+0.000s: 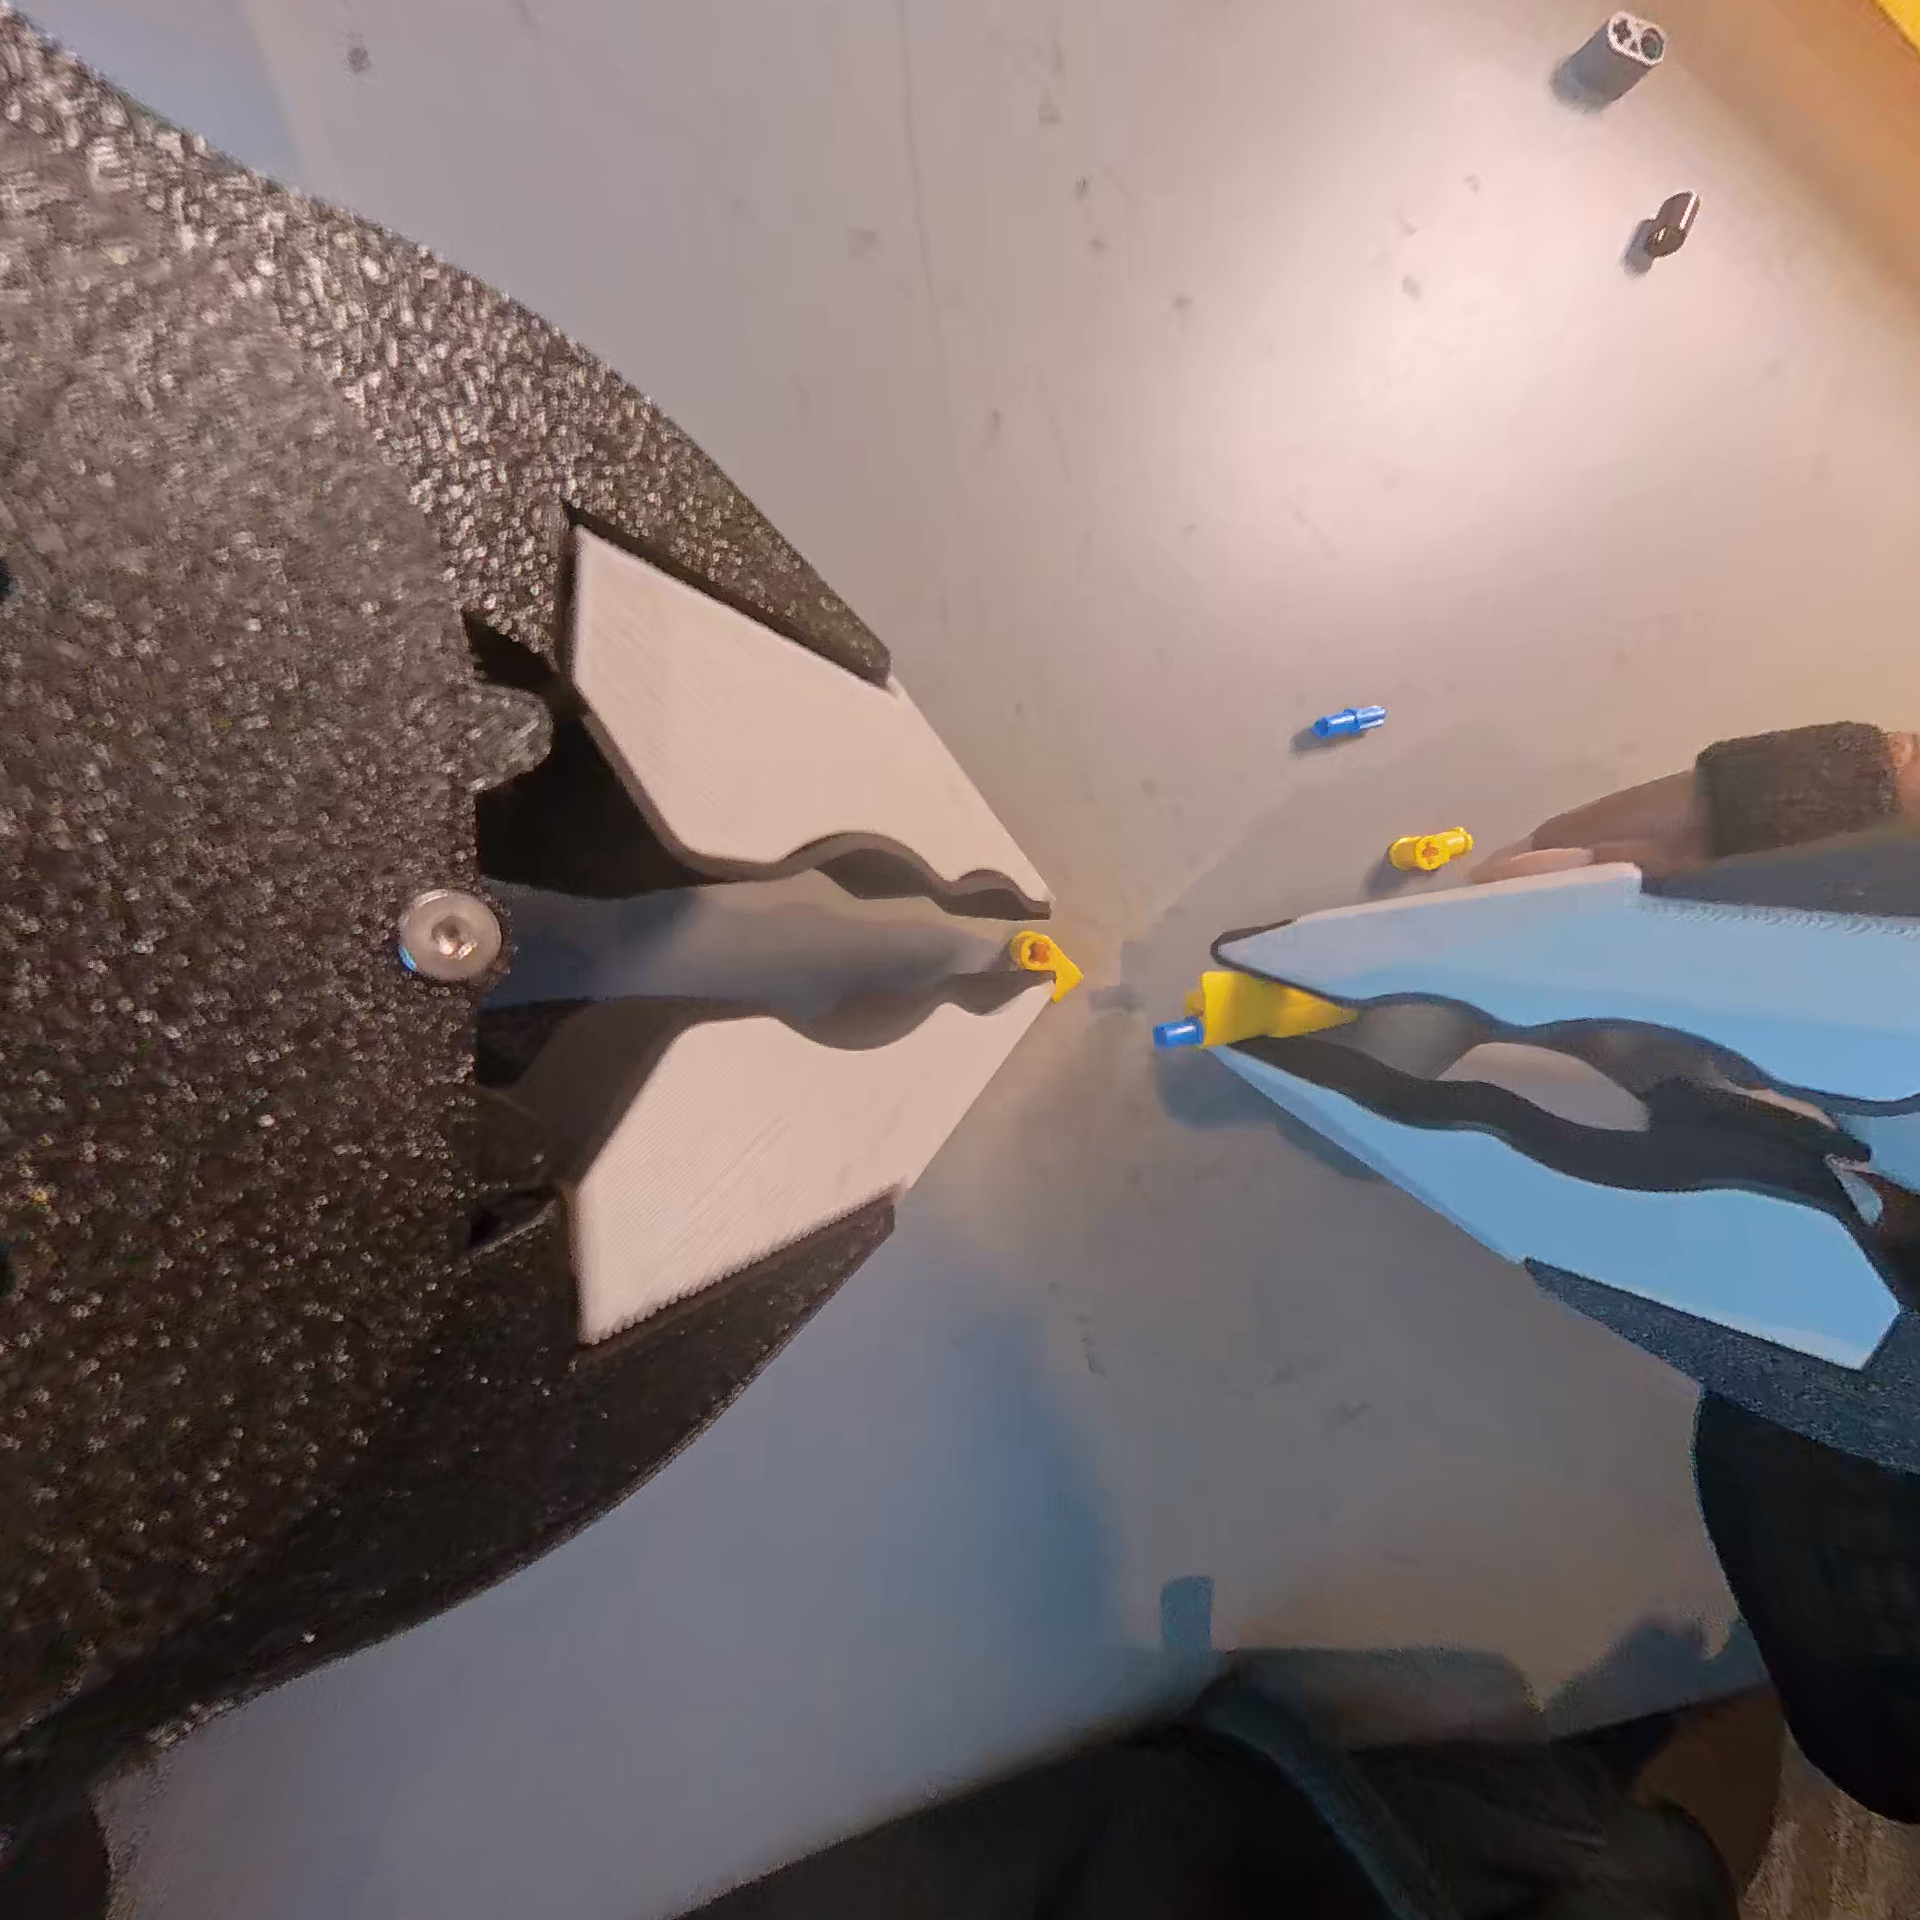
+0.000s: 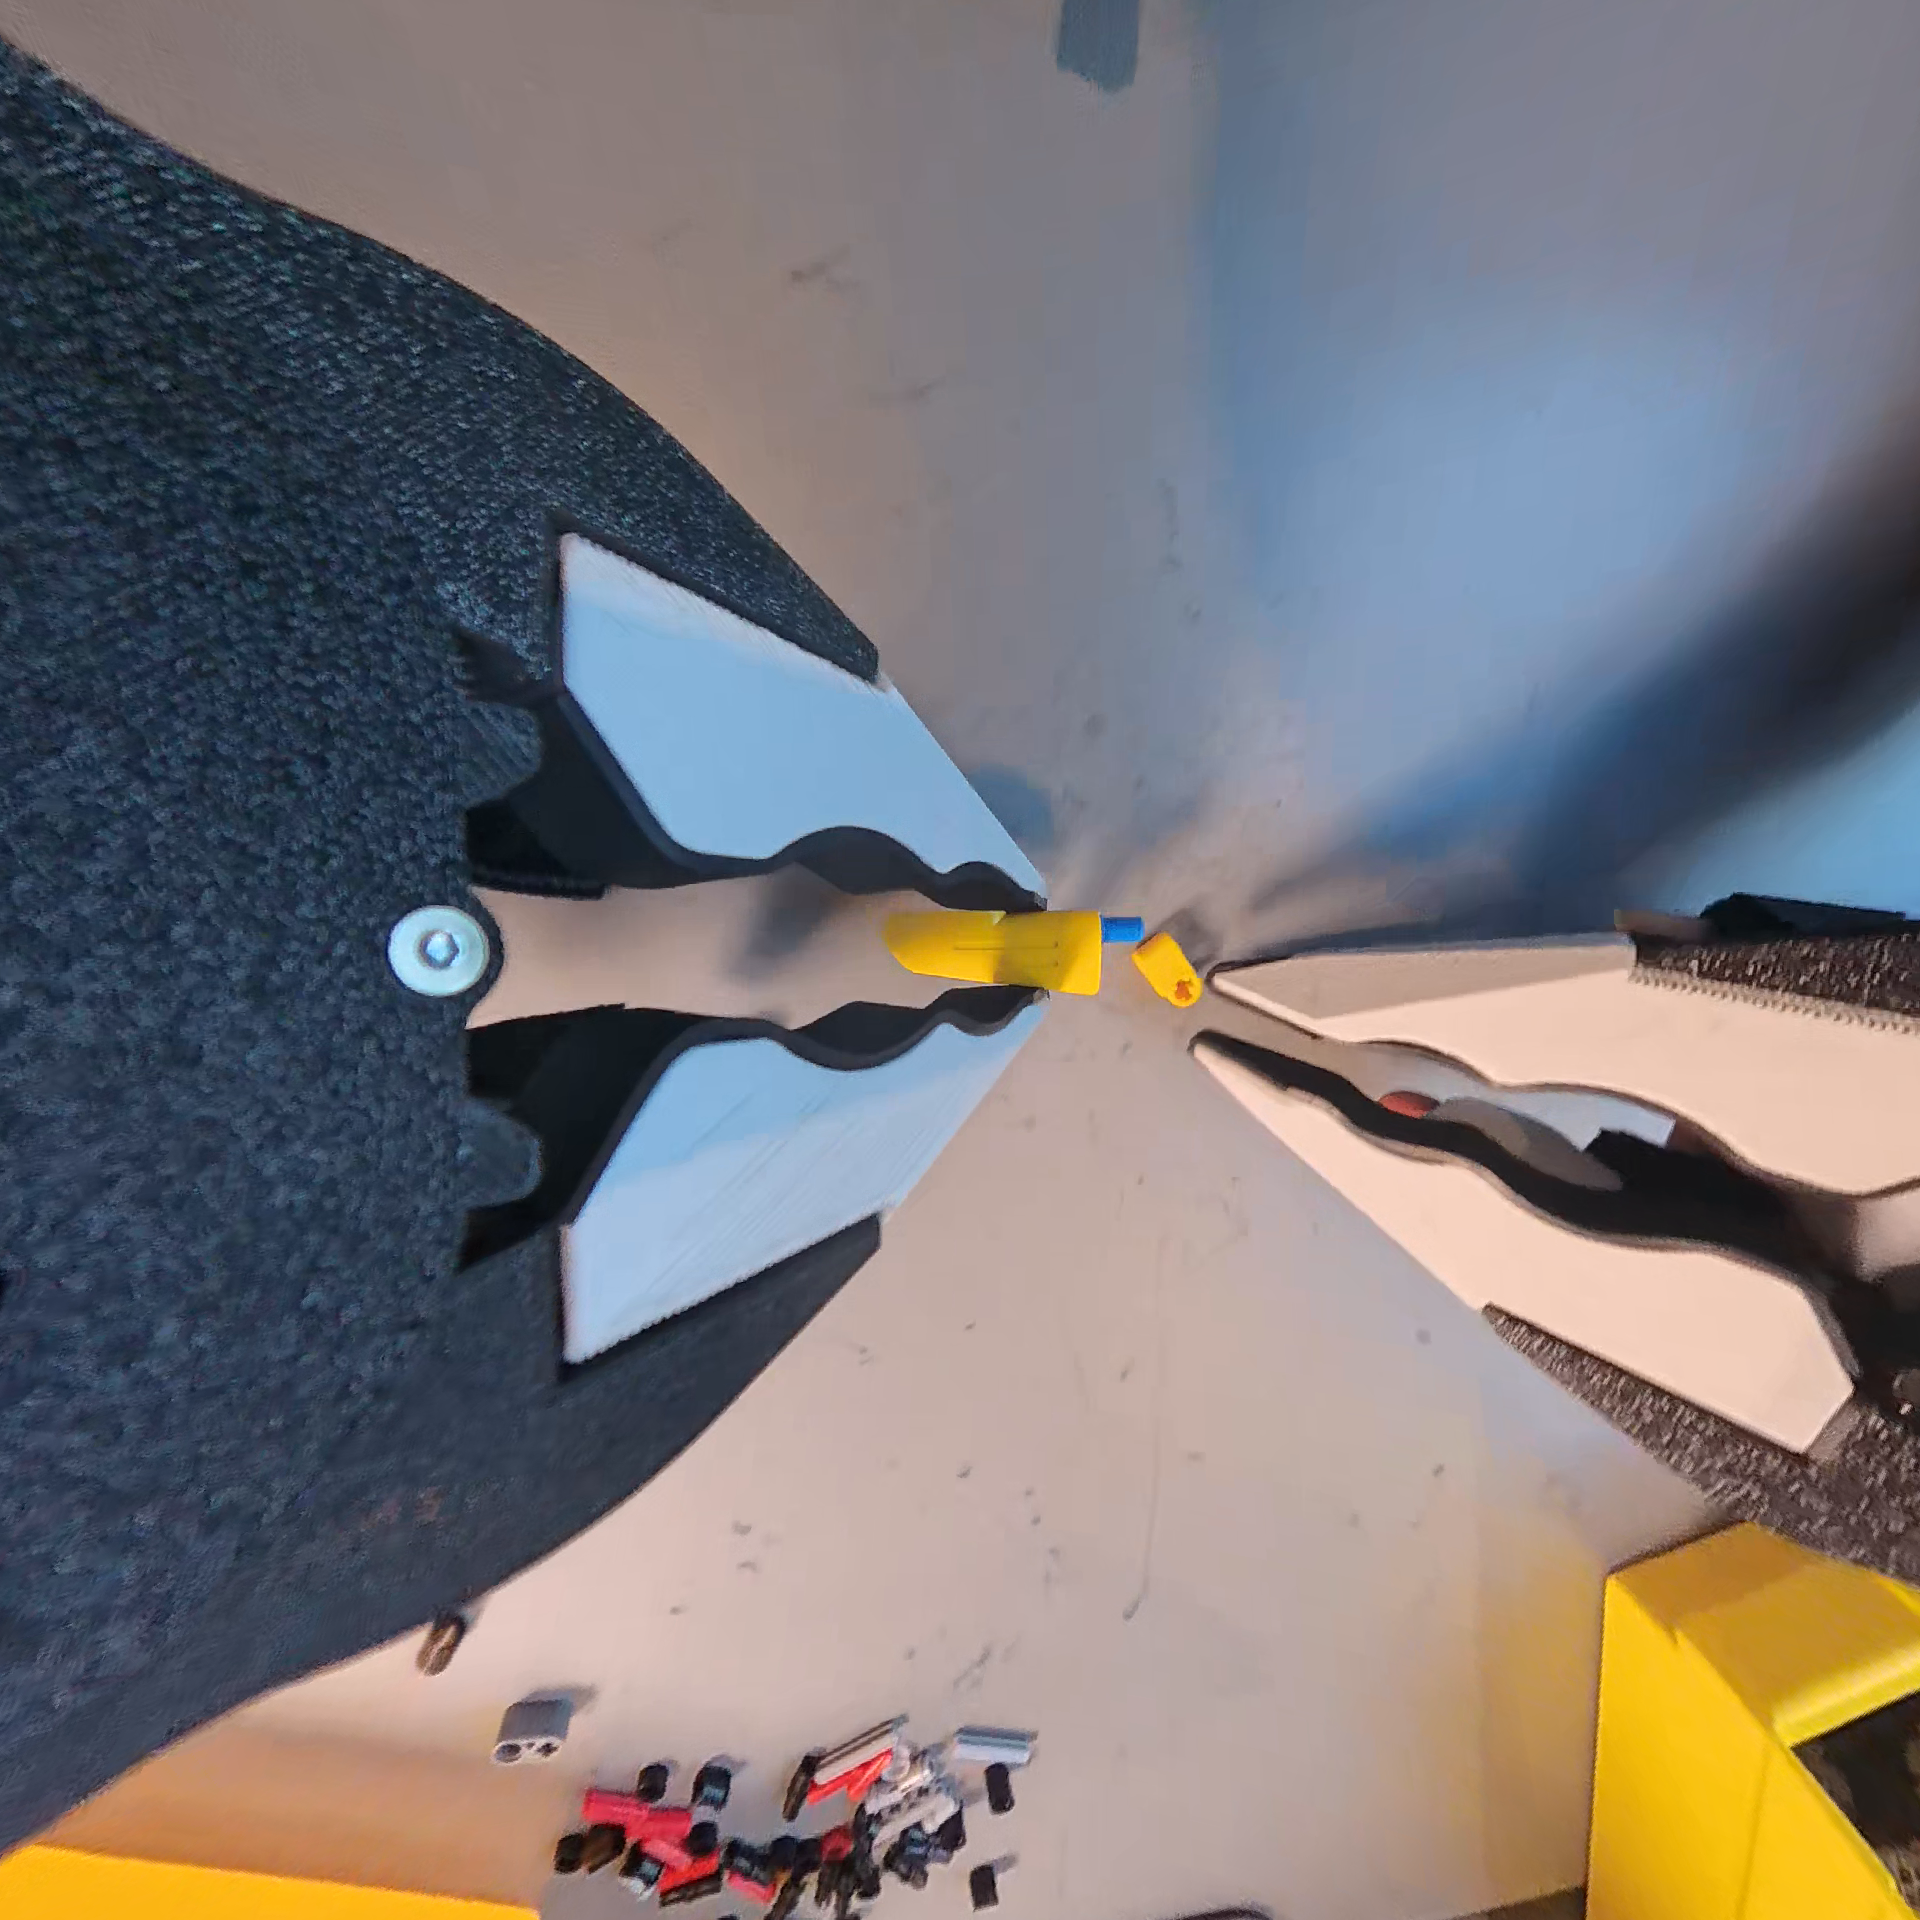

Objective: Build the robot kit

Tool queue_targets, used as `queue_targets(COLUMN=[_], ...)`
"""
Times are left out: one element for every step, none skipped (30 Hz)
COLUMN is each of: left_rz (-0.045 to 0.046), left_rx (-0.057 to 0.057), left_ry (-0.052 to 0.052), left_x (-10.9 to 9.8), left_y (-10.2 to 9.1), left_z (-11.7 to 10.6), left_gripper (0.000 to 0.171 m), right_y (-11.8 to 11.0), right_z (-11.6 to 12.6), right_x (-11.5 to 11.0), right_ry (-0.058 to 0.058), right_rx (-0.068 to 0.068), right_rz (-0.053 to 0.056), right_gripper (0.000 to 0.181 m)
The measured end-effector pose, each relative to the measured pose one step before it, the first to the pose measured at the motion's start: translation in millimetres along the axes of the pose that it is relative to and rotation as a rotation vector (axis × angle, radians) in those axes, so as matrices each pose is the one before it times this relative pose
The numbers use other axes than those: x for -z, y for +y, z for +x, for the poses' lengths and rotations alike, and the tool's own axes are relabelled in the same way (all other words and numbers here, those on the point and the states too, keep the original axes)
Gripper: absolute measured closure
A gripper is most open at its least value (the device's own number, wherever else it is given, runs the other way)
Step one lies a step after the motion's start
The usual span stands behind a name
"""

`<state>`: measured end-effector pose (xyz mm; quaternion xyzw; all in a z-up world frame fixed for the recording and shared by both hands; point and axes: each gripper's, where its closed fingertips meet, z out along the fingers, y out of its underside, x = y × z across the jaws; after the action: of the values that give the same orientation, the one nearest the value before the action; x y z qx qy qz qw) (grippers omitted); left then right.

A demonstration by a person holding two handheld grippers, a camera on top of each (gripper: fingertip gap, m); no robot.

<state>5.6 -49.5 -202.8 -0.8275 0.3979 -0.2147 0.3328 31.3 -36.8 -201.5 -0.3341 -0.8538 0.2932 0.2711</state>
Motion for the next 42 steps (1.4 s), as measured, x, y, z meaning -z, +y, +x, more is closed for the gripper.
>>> queue_targets(left_rz=[-0.00868, -0.00961, -0.00961, -0.00997, -0.01027, -0.00560, 0.00283, 0.01094, 0.01177, 0.00541, 0.00422, 0.00296, -0.00011, 0.00066, 0.00318, 0.00498, 0.00285, -0.00101, -0.00509, -0.00976, -0.01661, -0.02635, -0.03710, -0.05332, -0.06747, -0.08294, -0.10649, -0.11069, -0.09006, -0.08129, -0.08650, -0.08172, -0.07079, -0.05696, -0.04052, -0.02578, -0.02041, -0.01703, -0.01258, -0.00892, -0.00490, -0.00052], left_rx=[0.0005, 0.0005, 0.0042, 0.0112, 0.0203, 0.0261, 0.0309, 0.0377, 0.0433, 0.0428, 0.0344, 0.0248, 0.0174, 0.0101, 0.0071, 0.0075, 0.0046, 0.0002, -0.0043, -0.0123, -0.0163, -0.0175, -0.0240, -0.0310, -0.0366, -0.0424, -0.0467, -0.0527, -0.0510, -0.0390, -0.0358, -0.0379, -0.0298, -0.0228, -0.0199, -0.0123, -0.0083, -0.0079, -0.0037, -0.0007, 0.0001, 0.0024], left_ry=[-0.0145, -0.0196, -0.0274, -0.0376, -0.0375, -0.0239, -0.0191, -0.0234, -0.0207, -0.0222, -0.0266, -0.0231, -0.0232, -0.0198, -0.0114, -0.0097, -0.0140, -0.0137, -0.0066, 0.0041, 0.0139, 0.0171, 0.0161, 0.0206, 0.0173, 0.0108, 0.0197, 0.0069, -0.0093, 0.0179, 0.0322, 0.0044, 0.0071, 0.0217, 0.0040, -0.0027, -0.0017, -0.0024, -0.0013, -0.0005, 0.0000, 0.0003], left_x=[0.03, 0.43, 0.58, 0.66, 0.51, 0.21, -0.12, -0.61, -1.41, -1.93, -1.85, -1.51, -1.55, -1.62, -1.77, -1.68, -1.21, -0.71, -0.38, 0.23, 1.08, 2.32, 3.79, 5.19, 6.19, 6.57, 6.08, 4.90, 3.78, 2.03, 0.33, -1.06, -1.79, -2.37, -2.24, -1.37, -0.39, 0.08, 0.03, -0.03, 0.15, -0.06], left_y=[0.09, 0.86, 1.78, 2.31, 2.49, 1.26, -0.52, -2.02, -1.93, -0.73, -0.25, -0.07, 0.40, 0.28, -0.20, -0.70, -0.82, -0.64, -0.31, 0.21, 1.07, 2.19, 3.48, 5.25, 6.44, 7.70, 10.56, 10.25, 6.37, 4.88, 5.80, 5.26, 3.96, 2.56, 0.48, -0.95, -0.74, -0.28, -0.23, 0.04, 0.00, 0.07], left_z=[1.32, 1.60, 1.12, -0.15, -0.17, 1.76, 2.39, 1.42, 1.28, 0.40, -0.68, -0.48, -0.87, -0.79, 0.16, 0.09, -1.16, -1.65, -0.91, 0.51, 1.22, 0.74, 0.03, 0.46, -0.01, -0.65, 0.87, -0.73, -3.00, 0.79, 2.58, -1.74, -1.35, 1.20, -0.94, -1.32, -0.57, -0.38, -0.30, -0.17, -0.01, 0.06], left_gripper=[0.163, 0.163, 0.161, 0.159, 0.157, 0.153, 0.150, 0.148, 0.146, 0.143, 0.142, 0.142, 0.143, 0.144, 0.148, 0.151, 0.156, 0.156, 0.157, 0.157, 0.157, 0.157, 0.157, 0.157, 0.157, 0.157, 0.157, 0.157, 0.157, 0.157, 0.157, 0.157, 0.157, 0.157, 0.157, 0.157, 0.158, 0.158, 0.158, 0.157, 0.157, 0.157], right_y=[1.64, 1.72, 1.90, 1.96, 1.91, 1.67, 1.22, 1.05, 0.77, 0.62, 0.48, 0.41, 0.37, 0.01, -0.06, -0.25, -0.34, -0.33, -0.09, -0.02, 0.09, 0.39, 0.34, 0.24, 0.14, -0.07, 0.03, 0.08, 0.40, 0.28, 0.43, 0.72, 1.25, 1.90, 2.51, 2.71, 2.59, 2.25, 1.69, 1.13, 0.83, 0.70], right_z=[2.02, 1.88, 1.84, 1.97, 2.00, 2.00, 2.30, 2.12, 1.83, 1.54, 0.95, 0.40, 0.09, 0.11, 0.13, -0.05, 0.07, 0.07, 0.06, 0.04, 0.06, -0.11, 0.01, -0.05, -0.23, -0.51, -0.45, -0.55, -0.37, -0.15, 0.22, 1.12, 2.05, 2.86, 3.74, 4.03, 4.01, 3.53, 3.18, 2.48, 1.53, 0.49], right_x=[1.63, 1.89, 2.06, 1.97, 1.69, 1.42, 1.01, 0.53, 0.35, 0.37, 0.27, 0.24, 0.37, 0.36, 0.41, 0.47, 0.38, 0.58, 0.65, 0.72, 0.62, 0.62, 0.60, 0.50, 0.36, 0.07, 0.02, -0.04, 0.07, 0.50, 1.04, 1.64, 2.22, 2.70, 3.01, 2.95, 2.88, 2.54, 1.94, 1.36, 0.64, 0.34], right_ry=[0.0093, 0.0094, 0.0088, 0.0091, 0.0083, 0.0067, 0.0066, 0.0060, 0.0048, 0.0051, 0.0038, 0.0019, 0.0016, 0.0018, 0.0014, 0.0007, 0.0010, 0.0014, 0.0014, 0.0012, 0.0005, -0.0010, -0.0016, -0.0022, -0.0035, -0.0042, -0.0026, -0.0019, -0.0003, 0.0021, 0.0033, 0.0060, 0.0073, 0.0078, 0.0102, 0.0100, 0.0093, 0.0071, 0.0066, 0.0056, 0.0034, 0.0004], right_rx=[-0.0018, -0.0029, -0.0039, -0.0047, -0.0053, -0.0050, -0.0051, -0.0056, -0.0052, -0.0050, -0.0040, -0.0017, 0.0001, 0.0006, 0.0002, 0.0005, 0.0008, 0.0012, 0.0010, 0.0007, -0.0001, -0.0009, -0.0012, -0.0016, -0.0020, -0.0013, 0.0009, 0.0031, 0.0035, 0.0038, 0.0033, 0.0006, -0.0029, -0.0072, -0.0105, -0.0122, -0.0132, -0.0117, -0.0078, -0.0040, -0.0015, 0.0003], right_rz=[-0.0040, -0.0036, -0.0030, -0.0021, -0.0022, -0.0014, -0.0010, -0.0014, -0.0011, -0.0006, -0.0010, -0.0010, -0.0009, -0.0005, 0.0000, 0.0007, 0.0011, 0.0012, 0.0006, 0.0009, 0.0011, -0.0005, -0.0009, -0.0005, -0.0008, -0.0011, -0.0010, -0.0025, -0.0041, -0.0034, -0.0025, -0.0020, -0.0011, -0.0009, -0.0001, 0.0007, 0.0016, 0.0015, 0.0013, 0.0001, -0.0001, -0.0008], right_gripper=[0.168, 0.168, 0.168, 0.168, 0.168, 0.168, 0.168, 0.168, 0.168, 0.168, 0.168, 0.168, 0.168, 0.168, 0.168, 0.168, 0.168, 0.168, 0.168, 0.168, 0.168, 0.168, 0.168, 0.168, 0.168, 0.167, 0.168, 0.168, 0.168, 0.167, 0.167, 0.168, 0.168, 0.167, 0.167, 0.168, 0.168, 0.168, 0.168, 0.168, 0.168, 0.168])
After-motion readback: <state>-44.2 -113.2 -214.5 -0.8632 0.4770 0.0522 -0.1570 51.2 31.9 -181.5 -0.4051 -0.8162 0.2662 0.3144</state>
